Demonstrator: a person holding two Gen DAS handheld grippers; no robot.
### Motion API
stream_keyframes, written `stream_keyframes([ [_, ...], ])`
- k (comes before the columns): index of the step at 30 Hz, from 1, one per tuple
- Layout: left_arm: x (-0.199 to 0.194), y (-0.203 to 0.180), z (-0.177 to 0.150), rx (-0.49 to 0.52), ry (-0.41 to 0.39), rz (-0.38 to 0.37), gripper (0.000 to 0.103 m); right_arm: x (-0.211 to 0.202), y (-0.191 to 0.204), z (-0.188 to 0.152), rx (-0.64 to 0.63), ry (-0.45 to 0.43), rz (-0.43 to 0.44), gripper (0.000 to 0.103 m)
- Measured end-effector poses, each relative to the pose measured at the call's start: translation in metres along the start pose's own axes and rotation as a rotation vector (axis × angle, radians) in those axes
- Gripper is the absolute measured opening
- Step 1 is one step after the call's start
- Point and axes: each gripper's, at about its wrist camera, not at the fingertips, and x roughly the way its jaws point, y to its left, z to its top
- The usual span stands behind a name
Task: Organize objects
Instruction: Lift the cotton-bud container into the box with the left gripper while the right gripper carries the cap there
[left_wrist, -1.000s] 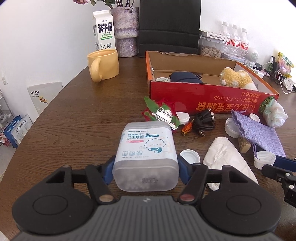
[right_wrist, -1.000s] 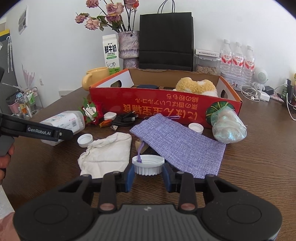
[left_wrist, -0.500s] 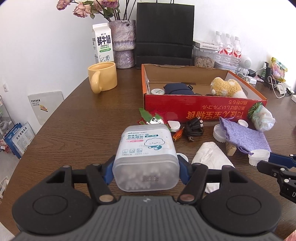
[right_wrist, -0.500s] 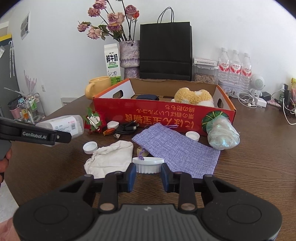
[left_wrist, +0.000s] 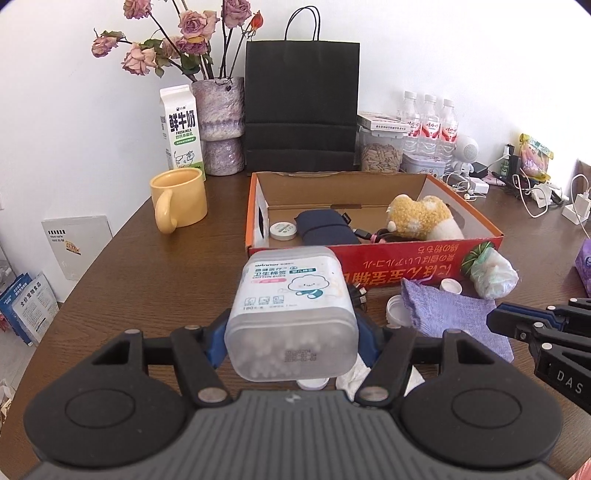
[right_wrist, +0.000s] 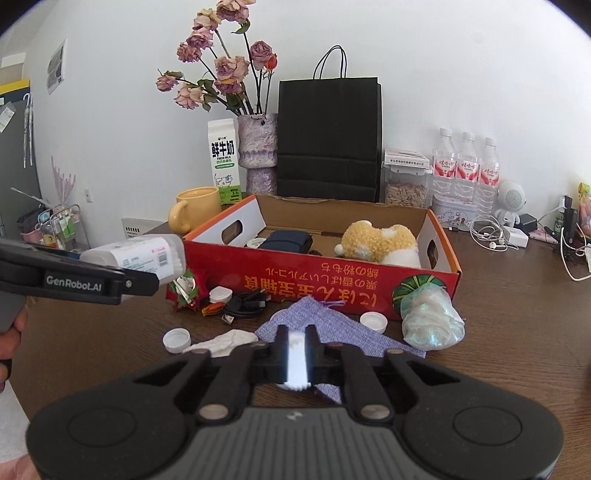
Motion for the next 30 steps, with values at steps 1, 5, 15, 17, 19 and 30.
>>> stream_keyframes([
  [1, 0.001, -0.001, 0.003, -0.001, -0.005, -0.003, 0.066, 0.002, -0.001, 0.003, 0.0, -0.004, 0.001, 0.007],
  [5, 0.008, -0.003, 0.009, -0.01, -0.008, -0.008, 0.066, 0.009, -0.004, 0.01, -0.001, -0.006, 0.008, 0.008],
  [15, -0.001, 0.004, -0.016, -0.021, 0.02, -0.007, 0.066, 0.002, -0.016, -0.036, -0.005, 0.101, -0.045, 0.059],
  [17, -0.004, 0.004, -0.02, -0.022, 0.022, -0.005, 0.066, -0.001, -0.018, -0.043, 0.001, 0.116, -0.053, 0.059],
  [19, -0.007, 0.005, -0.024, -0.027, 0.025, -0.005, 0.066, -0.005, -0.018, -0.05, 0.003, 0.127, -0.055, 0.059],
  [30, -0.027, 0.001, -0.056, -0.033, 0.057, -0.007, 0.066, -0.031, -0.021, -0.075, 0.025, 0.137, -0.094, 0.059],
])
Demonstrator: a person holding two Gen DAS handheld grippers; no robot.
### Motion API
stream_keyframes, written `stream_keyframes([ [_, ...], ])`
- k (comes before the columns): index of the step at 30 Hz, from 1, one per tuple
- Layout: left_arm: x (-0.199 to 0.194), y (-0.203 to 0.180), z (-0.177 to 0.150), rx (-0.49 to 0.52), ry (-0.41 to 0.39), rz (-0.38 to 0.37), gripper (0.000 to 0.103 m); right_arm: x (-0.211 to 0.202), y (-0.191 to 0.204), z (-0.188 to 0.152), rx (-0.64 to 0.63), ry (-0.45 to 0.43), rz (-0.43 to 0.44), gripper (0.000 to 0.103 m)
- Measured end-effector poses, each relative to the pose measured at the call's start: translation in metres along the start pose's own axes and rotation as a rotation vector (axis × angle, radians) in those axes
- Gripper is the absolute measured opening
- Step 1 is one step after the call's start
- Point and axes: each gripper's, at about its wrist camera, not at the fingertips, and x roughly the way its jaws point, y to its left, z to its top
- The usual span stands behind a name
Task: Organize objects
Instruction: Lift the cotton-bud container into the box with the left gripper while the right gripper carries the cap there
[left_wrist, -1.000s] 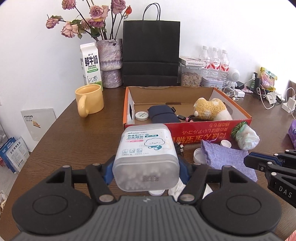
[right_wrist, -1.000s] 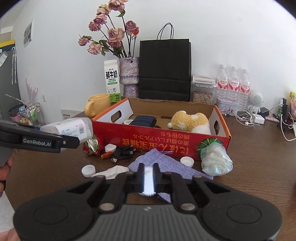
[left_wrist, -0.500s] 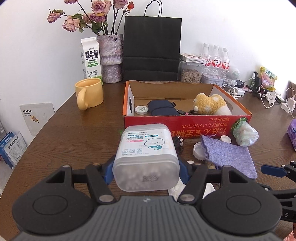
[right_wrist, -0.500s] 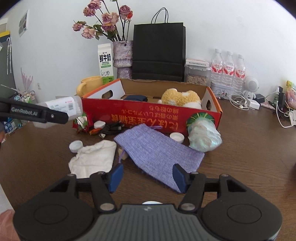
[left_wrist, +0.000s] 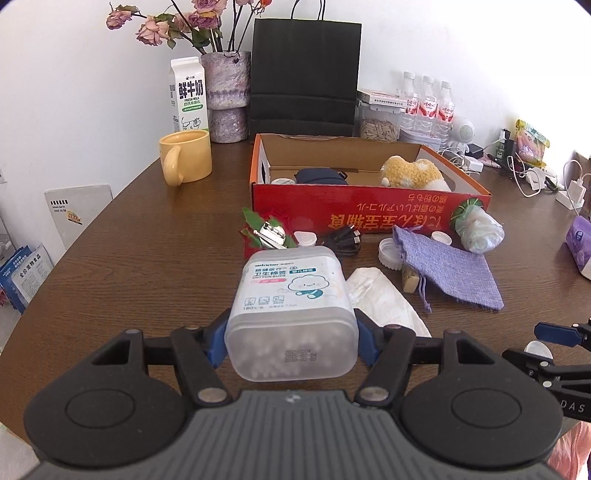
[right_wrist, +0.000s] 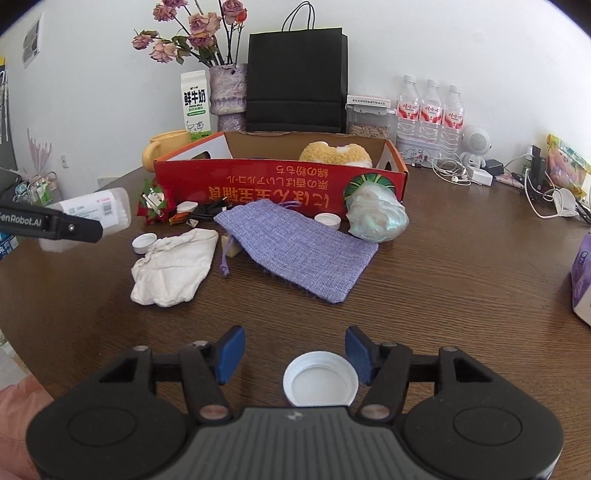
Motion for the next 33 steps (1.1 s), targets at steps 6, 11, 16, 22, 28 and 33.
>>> stream_keyframes([
  [6, -0.005, -0.002, -0.009, -0.002, 0.008, -0.002, 0.066, -0.008, -0.007, -0.011, 0.012, 0.012, -0.023, 0.059],
  [11, -0.008, -0.004, -0.01, 0.004, -0.001, -0.006, 0.066, -0.008, -0.006, -0.015, 0.007, 0.021, -0.004, 0.039],
  [16, -0.009, -0.005, -0.006, 0.004, -0.013, -0.003, 0.066, -0.009, -0.003, -0.009, 0.002, -0.002, 0.005, 0.039],
  [22, -0.007, -0.009, 0.009, 0.01, -0.042, -0.013, 0.066, -0.007, 0.001, 0.011, -0.01, -0.047, 0.016, 0.039],
  [28, 0.003, -0.016, 0.034, 0.008, -0.079, -0.028, 0.066, 0.008, 0.007, 0.043, -0.025, -0.1, 0.042, 0.039],
  [33, 0.021, -0.021, 0.06, 0.009, -0.106, -0.027, 0.066, 0.026, 0.014, 0.074, -0.055, -0.146, 0.067, 0.039],
])
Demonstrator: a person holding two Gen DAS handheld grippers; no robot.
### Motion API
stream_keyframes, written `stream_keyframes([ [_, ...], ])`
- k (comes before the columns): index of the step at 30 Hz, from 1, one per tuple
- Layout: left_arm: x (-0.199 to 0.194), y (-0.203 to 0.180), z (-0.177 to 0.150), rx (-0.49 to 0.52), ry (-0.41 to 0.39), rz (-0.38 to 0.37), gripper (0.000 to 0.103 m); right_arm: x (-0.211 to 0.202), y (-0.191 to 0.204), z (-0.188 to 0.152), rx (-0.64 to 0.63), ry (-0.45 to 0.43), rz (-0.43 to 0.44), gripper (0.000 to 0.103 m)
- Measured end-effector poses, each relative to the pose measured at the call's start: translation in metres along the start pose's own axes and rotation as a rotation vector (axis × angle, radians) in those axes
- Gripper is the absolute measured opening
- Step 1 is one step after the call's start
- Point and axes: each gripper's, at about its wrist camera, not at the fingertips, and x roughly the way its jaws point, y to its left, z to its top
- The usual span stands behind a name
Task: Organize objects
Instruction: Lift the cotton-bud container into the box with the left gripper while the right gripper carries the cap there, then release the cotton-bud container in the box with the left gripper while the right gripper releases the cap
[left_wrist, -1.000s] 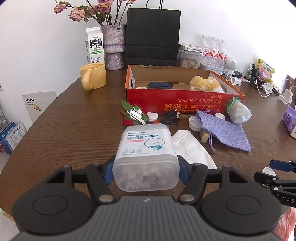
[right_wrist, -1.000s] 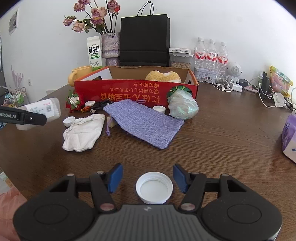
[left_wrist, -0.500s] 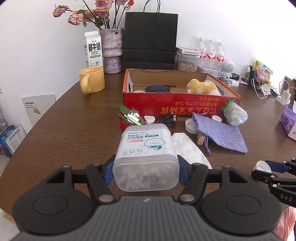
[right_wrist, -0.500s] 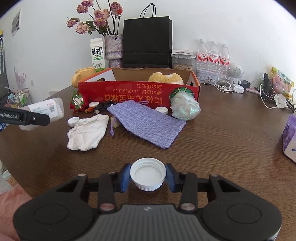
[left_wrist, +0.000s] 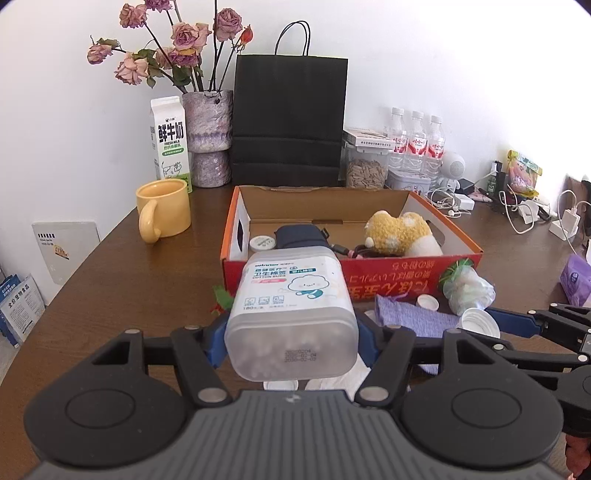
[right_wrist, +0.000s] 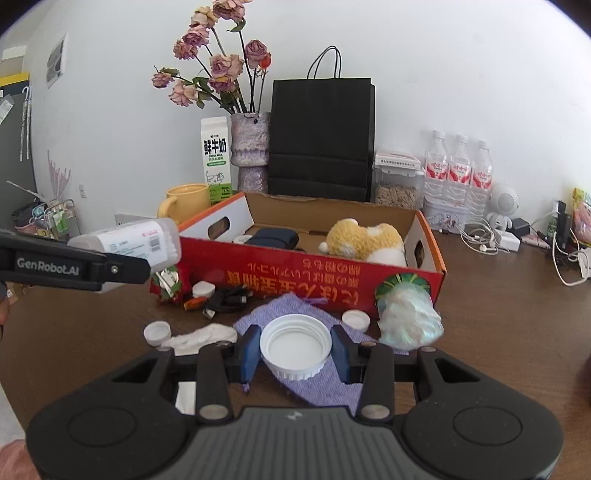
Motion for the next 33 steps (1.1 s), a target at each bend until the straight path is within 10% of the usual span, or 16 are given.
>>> stream_keyframes([
  [29, 0.174, 0.001, 0.08, -0.011, 0.005, 0.009, 0.068, 0.17, -0.042, 0.09, -0.022, 0.004, 0.031, 0.04],
  [31, 0.175, 0.003, 0.079, -0.018, 0.0, 0.02, 0.086, 0.175, -0.039, 0.088, -0.037, 0.029, 0.02, 0.052],
  [33, 0.17, 0.004, 0.079, -0.025, -0.031, 0.033, 0.103, 0.177, -0.037, 0.085, -0.046, 0.032, 0.001, 0.09],
])
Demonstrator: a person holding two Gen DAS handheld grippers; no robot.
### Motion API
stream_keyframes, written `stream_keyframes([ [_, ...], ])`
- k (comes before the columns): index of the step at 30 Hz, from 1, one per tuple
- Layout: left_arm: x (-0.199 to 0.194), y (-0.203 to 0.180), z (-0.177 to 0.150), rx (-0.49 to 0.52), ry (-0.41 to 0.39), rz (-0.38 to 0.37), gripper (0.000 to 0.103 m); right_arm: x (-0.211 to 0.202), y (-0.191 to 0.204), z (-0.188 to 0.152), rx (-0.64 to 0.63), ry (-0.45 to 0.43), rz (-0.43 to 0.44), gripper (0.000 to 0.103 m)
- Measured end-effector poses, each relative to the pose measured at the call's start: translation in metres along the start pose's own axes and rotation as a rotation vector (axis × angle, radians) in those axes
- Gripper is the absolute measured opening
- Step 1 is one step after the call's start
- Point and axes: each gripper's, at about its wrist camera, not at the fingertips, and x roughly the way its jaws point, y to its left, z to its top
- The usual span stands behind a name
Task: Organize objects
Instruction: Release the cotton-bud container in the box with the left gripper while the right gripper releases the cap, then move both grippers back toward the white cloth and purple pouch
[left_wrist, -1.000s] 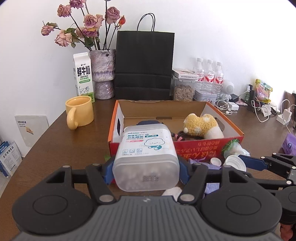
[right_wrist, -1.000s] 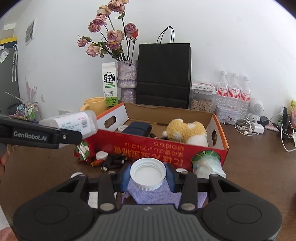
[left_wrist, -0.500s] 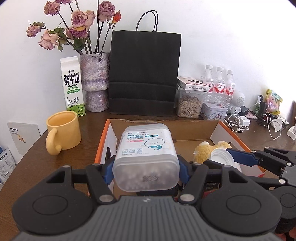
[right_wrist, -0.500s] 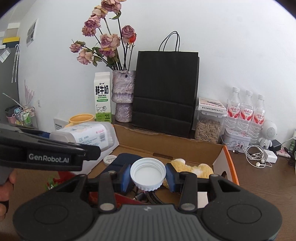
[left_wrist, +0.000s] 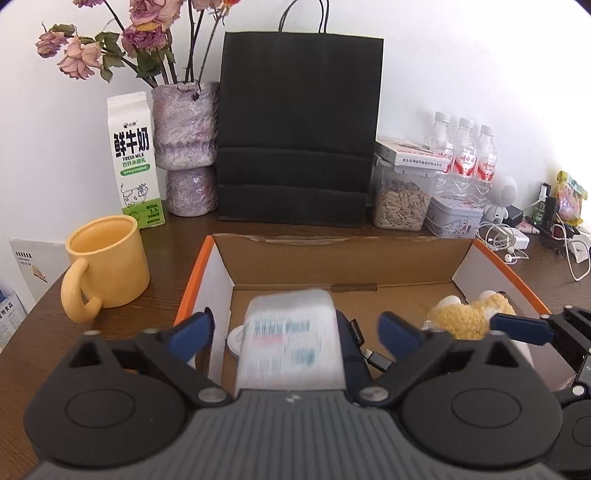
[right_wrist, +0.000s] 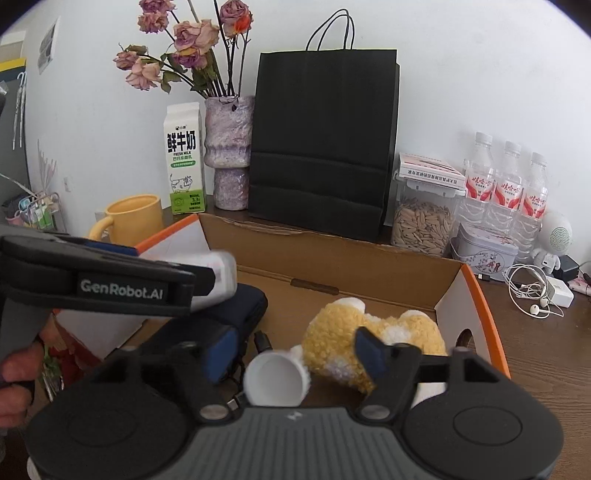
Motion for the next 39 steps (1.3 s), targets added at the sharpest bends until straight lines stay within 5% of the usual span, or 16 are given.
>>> stream_keyframes([
  [19, -0.039, 0.001, -0.007, -0.028, -0.033, 0.018, 0.103, -0.032, 0.004, -0.003, 0.008, -0.058, -0.048, 0.098],
  [39, -0.115, 0.003, -0.074, -0.023, 0.099, 0.071, 0.103, -0.125, 0.004, -0.069, 0.037, -0.004, -0.081, 0.099],
])
